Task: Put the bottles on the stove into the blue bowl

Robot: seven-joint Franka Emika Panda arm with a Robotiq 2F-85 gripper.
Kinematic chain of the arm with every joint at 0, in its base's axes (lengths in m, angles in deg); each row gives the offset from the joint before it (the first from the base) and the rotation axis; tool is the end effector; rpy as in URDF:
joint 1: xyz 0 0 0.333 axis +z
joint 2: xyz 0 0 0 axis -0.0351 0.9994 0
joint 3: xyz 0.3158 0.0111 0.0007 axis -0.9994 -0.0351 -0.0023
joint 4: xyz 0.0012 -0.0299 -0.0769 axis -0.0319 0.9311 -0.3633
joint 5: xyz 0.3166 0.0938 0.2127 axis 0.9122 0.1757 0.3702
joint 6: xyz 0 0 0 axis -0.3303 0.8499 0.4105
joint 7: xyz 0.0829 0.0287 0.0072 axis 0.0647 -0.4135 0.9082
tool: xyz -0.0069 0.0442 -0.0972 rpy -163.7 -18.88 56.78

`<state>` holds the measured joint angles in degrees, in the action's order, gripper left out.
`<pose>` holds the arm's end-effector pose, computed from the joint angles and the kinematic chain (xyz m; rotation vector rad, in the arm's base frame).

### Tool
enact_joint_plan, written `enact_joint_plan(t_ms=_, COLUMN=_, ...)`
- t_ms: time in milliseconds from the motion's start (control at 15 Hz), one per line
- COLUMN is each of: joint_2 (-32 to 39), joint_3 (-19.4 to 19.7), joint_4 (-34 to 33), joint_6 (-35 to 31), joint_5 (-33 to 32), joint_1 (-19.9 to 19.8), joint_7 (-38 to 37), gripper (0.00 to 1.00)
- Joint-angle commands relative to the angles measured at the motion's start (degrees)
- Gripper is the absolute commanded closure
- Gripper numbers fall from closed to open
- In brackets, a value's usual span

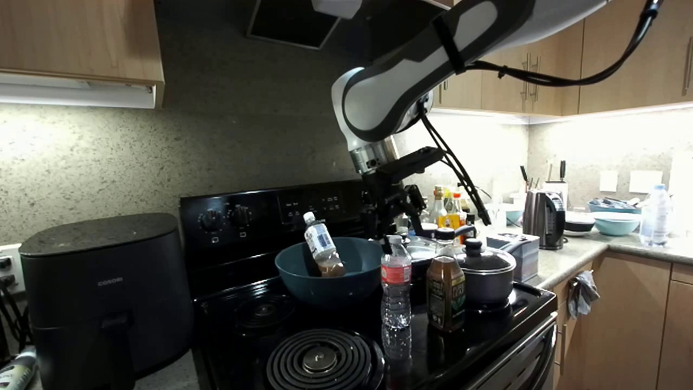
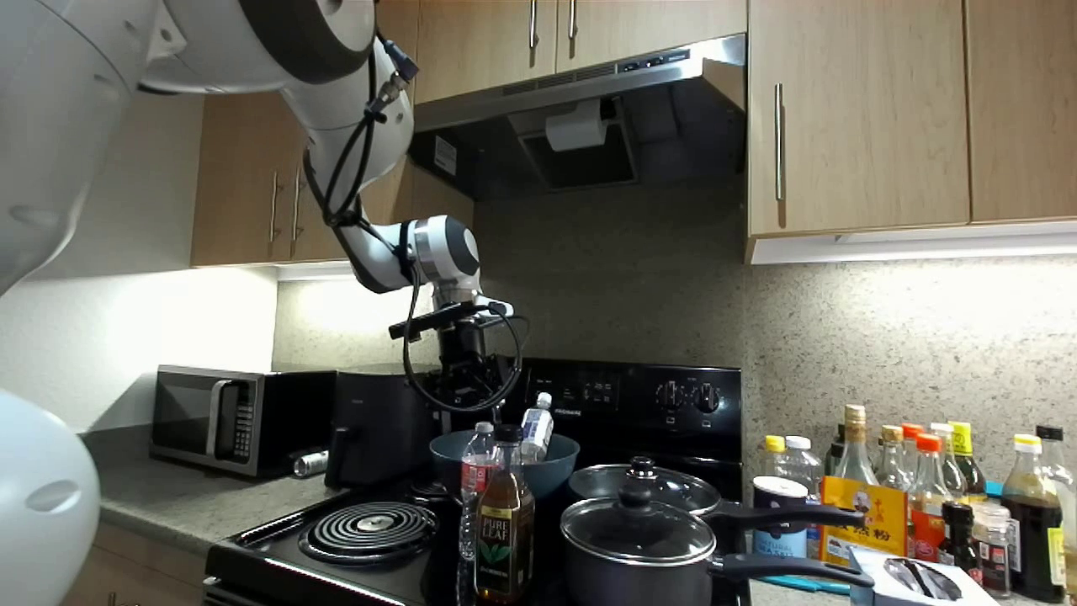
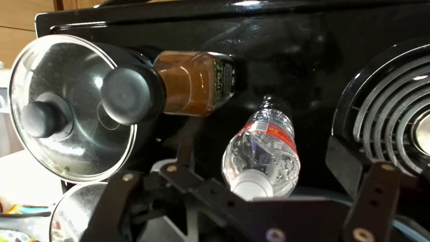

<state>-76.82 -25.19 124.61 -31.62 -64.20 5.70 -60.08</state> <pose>0.5940 0.0971 0.4189 2.8551 -0.1074 -0.1834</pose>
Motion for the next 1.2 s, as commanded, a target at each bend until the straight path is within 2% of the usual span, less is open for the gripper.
enact_joint_plan(t_ms=0, joint_2=4.43, joint_3=0.41, joint_4=-5.22, joint_6=2.11, joint_5=0.64, joint_1=0.13, joint_7=2.35, gripper=0.01)
enact_joint_plan(t_ms=67, joint_2=5.31, joint_3=0.5, joint_4=-6.15, joint_6=2.22, joint_5=0.75, joint_1=0.22, joint_7=2.35, gripper=0.25)
enact_joint_plan(t_ms=133, joint_2=6.01, joint_3=0.55, joint_4=-6.92, joint_6=2.38, joint_5=0.87, joint_1=0.28, joint_7=2.43, gripper=0.26)
enact_joint_plan(t_ms=667, joint_2=7.47, joint_3=1.43, joint_4=-10.36, joint_6=3.09, joint_5=-0.1, joint_1=1.26, joint_7=-0.4, gripper=0.77)
enact_joint_plan(t_ms=867, joint_2=6.51, joint_3=1.59, joint_4=-10.65, joint_6=2.53, joint_5=0.0, joint_1=1.66, joint_7=-1.31, gripper=0.92)
enact_joint_plan(t_ms=1133, joint_2=3.13, joint_3=1.17, joint_4=-9.84, joint_6=1.54, joint_5=-0.38, joint_1=2.6, joint_7=-2.73, gripper=0.92)
